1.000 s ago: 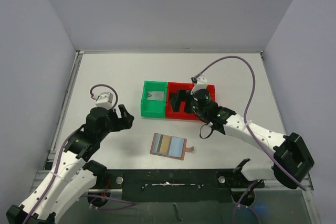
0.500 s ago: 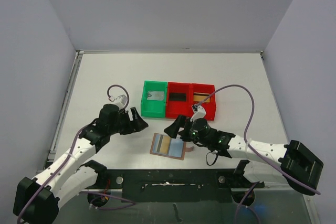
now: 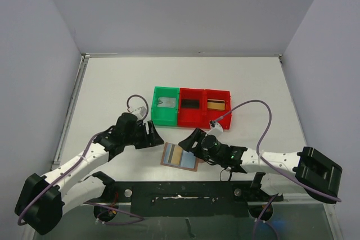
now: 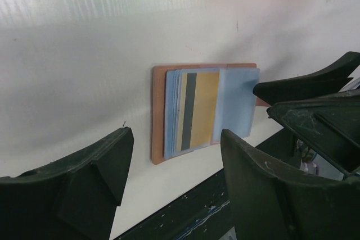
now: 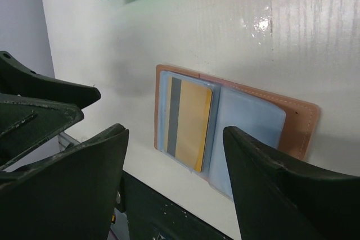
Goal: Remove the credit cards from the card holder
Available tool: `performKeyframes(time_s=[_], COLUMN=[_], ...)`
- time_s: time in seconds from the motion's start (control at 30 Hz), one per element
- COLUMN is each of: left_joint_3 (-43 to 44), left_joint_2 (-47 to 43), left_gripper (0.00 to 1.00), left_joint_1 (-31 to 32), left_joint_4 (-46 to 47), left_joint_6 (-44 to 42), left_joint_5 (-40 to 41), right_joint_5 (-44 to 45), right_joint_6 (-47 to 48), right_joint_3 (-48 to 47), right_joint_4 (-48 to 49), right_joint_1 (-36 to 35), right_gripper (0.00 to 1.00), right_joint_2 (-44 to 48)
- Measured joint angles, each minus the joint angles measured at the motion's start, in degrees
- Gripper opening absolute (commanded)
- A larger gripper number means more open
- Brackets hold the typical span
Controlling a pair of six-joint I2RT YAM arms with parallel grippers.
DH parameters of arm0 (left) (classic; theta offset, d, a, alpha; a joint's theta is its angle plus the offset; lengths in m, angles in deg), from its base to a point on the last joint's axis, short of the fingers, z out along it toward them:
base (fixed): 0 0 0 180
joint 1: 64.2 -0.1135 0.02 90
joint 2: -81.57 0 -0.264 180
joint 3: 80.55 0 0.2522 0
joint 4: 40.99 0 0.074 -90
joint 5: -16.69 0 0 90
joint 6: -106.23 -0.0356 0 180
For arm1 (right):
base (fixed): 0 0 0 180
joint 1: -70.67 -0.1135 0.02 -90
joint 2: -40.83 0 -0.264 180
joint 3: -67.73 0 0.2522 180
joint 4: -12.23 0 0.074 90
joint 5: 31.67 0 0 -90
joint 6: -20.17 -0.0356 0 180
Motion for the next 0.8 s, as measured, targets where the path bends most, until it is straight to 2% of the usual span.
performKeyframes(time_s=[0.2, 0.3, 0.5, 0.8], left_joint_3=[0.0, 0.35, 1.14, 1.75], left_joint_2=[4.5, 7.87, 12.04, 14.69], left_gripper=[0.5, 0.46, 0.44, 0.32], left_joint_1=[3.89, 7.04, 9.97, 10.73], left_joint_4=[2.54, 3.72, 4.39, 6.88], left_joint_6=[1.29, 1.84, 1.86, 1.99], left_joint_5=[-0.09, 0.24, 0.76, 1.16], right_joint_5=[-0.66, -2.12, -7.04, -13.35], right_joint_6=[-1.2, -1.18, -1.25, -2.1], right_joint_3=[-0.02, -0.02, -0.42, -1.09], right_joint_4=[0.22, 0.81, 4.07, 9.55], right_joint_1=[-0.09, 0.52, 2.8, 5.22], right_gripper=[0.55, 0.45, 0.45, 0.26], right_joint_2=[-2.86, -4.46, -9.64, -16.06])
